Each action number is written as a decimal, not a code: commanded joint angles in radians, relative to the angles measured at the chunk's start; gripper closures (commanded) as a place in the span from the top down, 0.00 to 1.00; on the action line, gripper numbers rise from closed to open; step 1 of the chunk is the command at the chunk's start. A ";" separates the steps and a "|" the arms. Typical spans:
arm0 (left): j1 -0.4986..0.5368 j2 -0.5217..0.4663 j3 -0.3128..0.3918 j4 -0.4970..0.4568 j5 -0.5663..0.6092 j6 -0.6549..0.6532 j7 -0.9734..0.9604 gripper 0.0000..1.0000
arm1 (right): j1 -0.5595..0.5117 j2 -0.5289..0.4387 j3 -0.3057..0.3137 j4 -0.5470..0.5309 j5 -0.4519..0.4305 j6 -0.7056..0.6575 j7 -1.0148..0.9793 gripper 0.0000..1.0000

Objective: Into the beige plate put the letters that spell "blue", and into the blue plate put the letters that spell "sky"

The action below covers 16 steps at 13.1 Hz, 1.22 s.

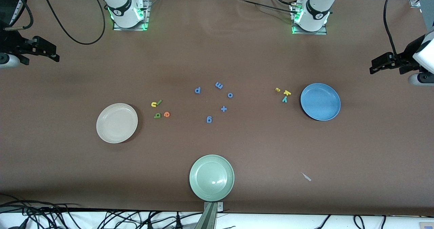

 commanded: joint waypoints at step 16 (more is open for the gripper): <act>-0.016 -0.011 -0.197 -0.479 -0.002 0.441 -0.441 1.00 | -0.003 -0.022 0.002 -0.026 -0.015 -0.019 -0.009 1.00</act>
